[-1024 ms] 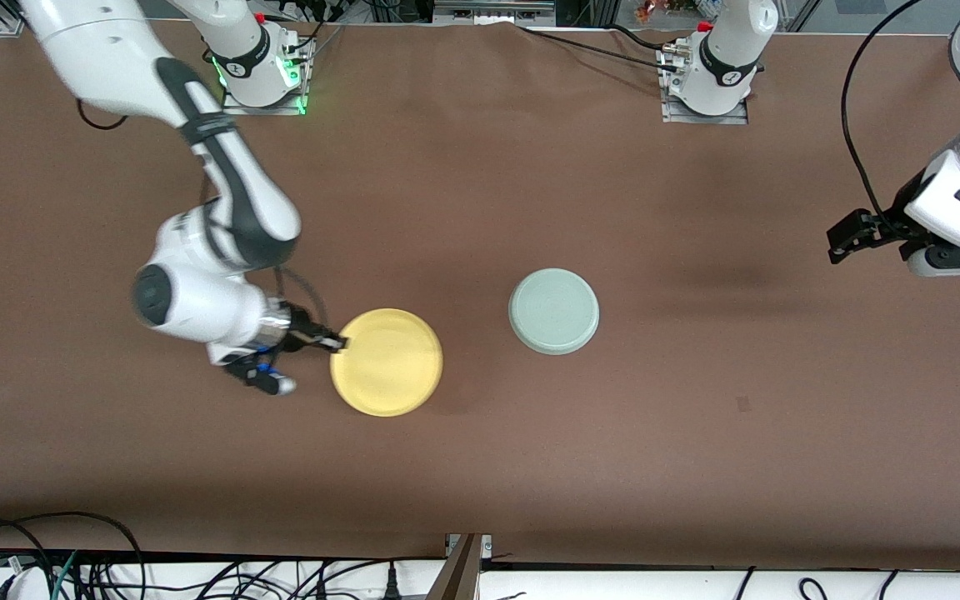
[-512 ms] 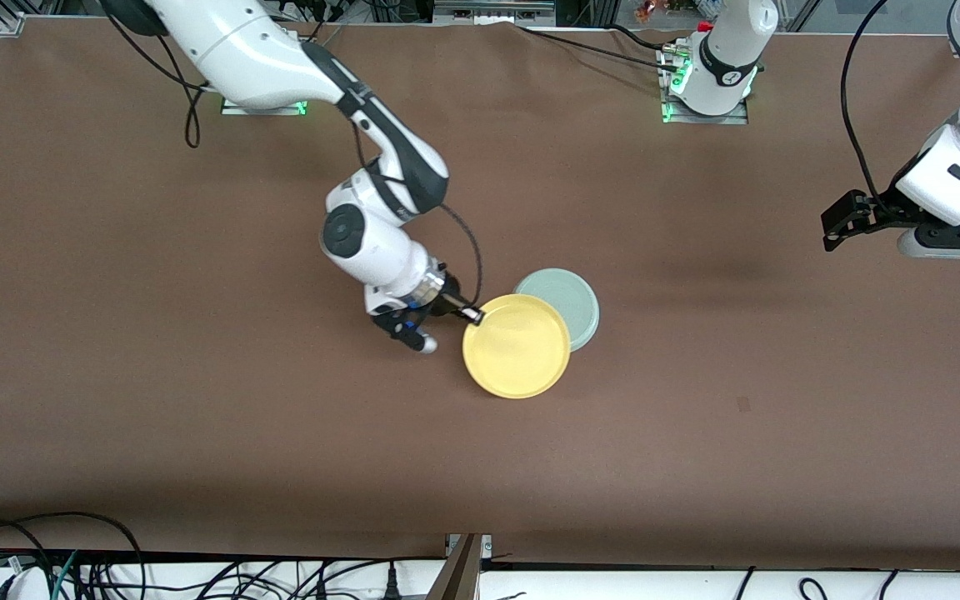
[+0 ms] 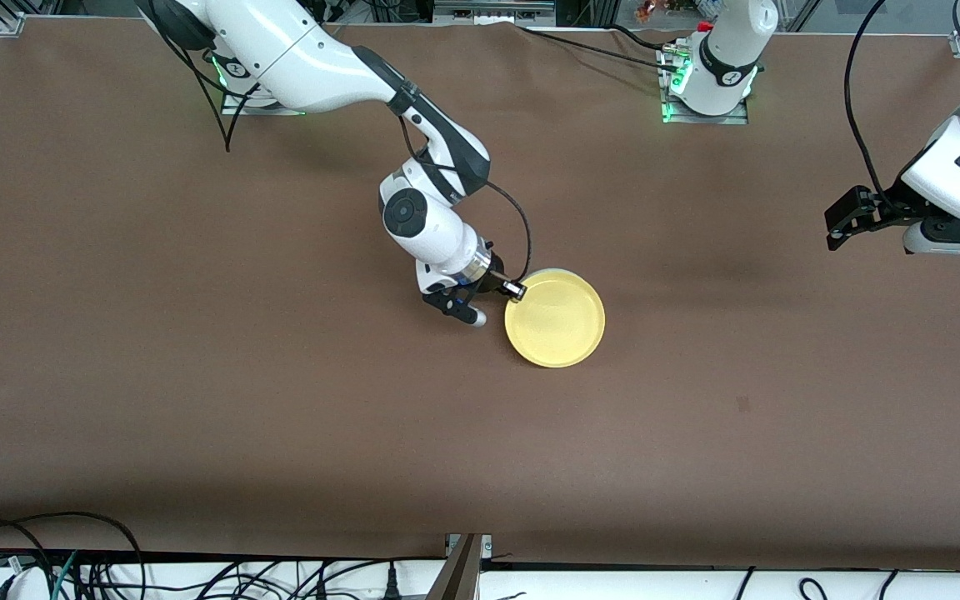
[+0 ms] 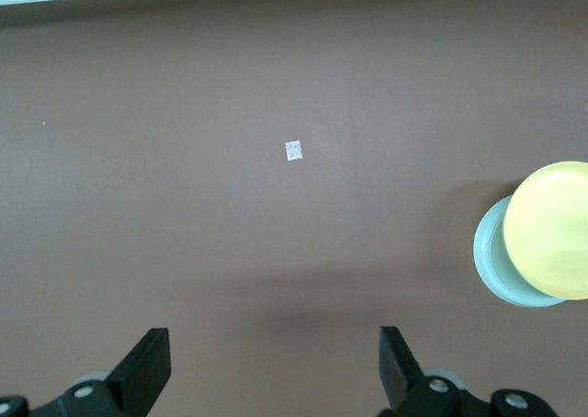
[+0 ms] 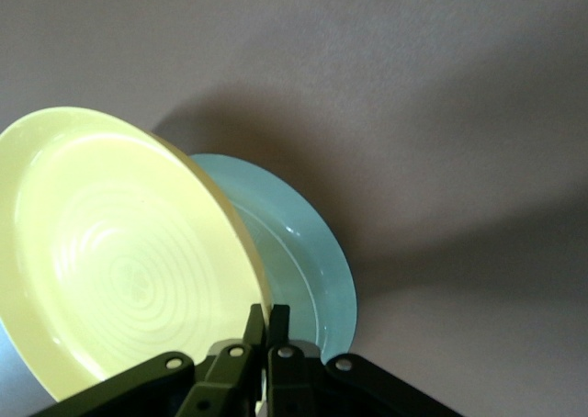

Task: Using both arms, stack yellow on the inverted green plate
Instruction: 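Carry the yellow plate onto the inverted green plate with the right gripper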

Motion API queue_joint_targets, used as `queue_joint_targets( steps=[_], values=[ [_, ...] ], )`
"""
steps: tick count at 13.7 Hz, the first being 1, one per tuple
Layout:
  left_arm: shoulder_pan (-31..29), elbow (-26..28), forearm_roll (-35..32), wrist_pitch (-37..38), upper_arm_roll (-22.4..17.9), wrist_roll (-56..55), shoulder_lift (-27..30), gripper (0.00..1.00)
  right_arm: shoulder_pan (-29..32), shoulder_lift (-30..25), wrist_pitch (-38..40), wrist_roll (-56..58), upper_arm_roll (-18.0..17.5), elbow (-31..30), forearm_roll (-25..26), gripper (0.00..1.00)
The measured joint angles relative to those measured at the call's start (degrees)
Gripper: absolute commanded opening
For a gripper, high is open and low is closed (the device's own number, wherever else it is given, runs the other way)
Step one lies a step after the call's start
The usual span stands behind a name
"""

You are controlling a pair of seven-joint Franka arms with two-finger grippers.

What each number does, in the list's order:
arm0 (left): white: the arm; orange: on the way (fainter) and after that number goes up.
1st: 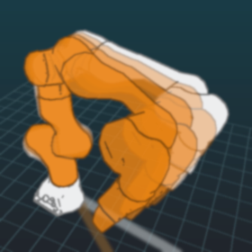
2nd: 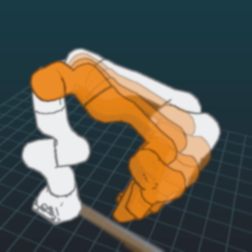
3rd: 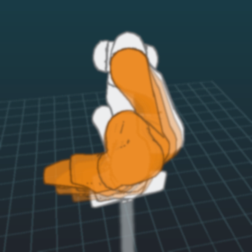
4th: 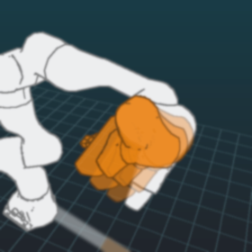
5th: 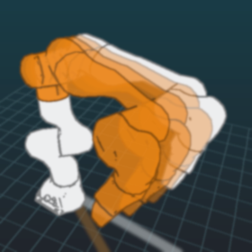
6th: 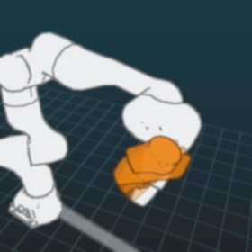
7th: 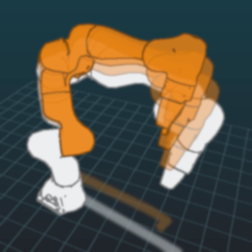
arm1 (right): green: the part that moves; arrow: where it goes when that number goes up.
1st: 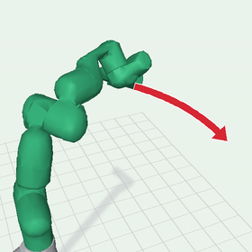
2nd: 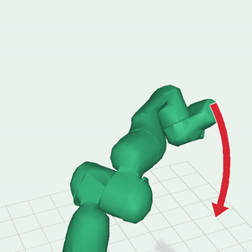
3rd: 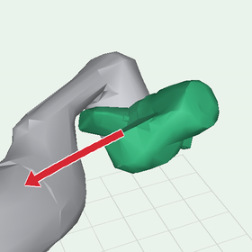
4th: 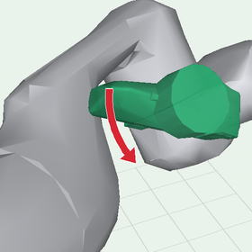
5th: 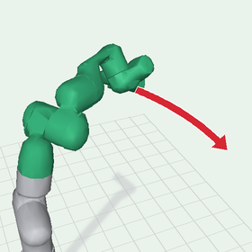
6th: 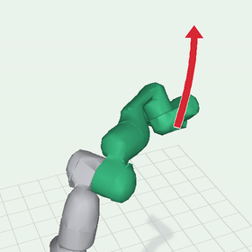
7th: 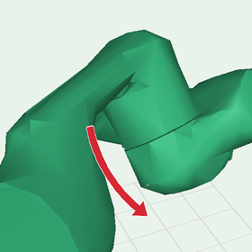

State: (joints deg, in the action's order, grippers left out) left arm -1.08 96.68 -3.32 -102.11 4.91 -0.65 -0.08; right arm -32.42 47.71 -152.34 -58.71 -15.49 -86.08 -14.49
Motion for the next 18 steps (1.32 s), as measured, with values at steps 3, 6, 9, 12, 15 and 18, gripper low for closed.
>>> queue_joint_targets(
  steps=[3, 6, 9, 12, 15, 18],
  values=[
    [0.0, -0.1, 0.0, 0.0, 0.0, 0.0, 0.0, 1.0, -0.8, 0.2, 0.1, 0.0, 0.1, 0.0, 1.3, 0.0],
    [0.0, -0.1, 0.0, 0.0, 0.0, 0.0, 0.0, 1.0, -0.9, 1.1, 0.4, 0.0, 0.4, 0.0, 3.7, 0.0],
    [0.0, -0.1, 0.0, 0.0, 0.1, 0.0, 0.0, 1.0, -1.1, 2.1, 0.4, 0.1, 0.6, -0.1, 5.6, 0.0],
    [0.0, -0.1, 0.0, 0.0, 0.1, 0.0, 0.0, 1.0, -2.0, 2.3, 0.4, 0.1, 0.6, 0.0, 6.3, 0.0],
    [0.0, -0.1, 0.0, 0.0, 0.1, 0.0, 0.0, 1.0, -2.3, 2.3, 0.3, 0.1, 0.6, 0.0, 6.3, 1.0],
    [0.0, -0.1, 0.0, 0.0, 0.1, 0.0, 0.0, 1.0, -2.1, 2.3, 0.4, 0.0, 1.5, 0.5, 6.3, 1.0]
  ],
)
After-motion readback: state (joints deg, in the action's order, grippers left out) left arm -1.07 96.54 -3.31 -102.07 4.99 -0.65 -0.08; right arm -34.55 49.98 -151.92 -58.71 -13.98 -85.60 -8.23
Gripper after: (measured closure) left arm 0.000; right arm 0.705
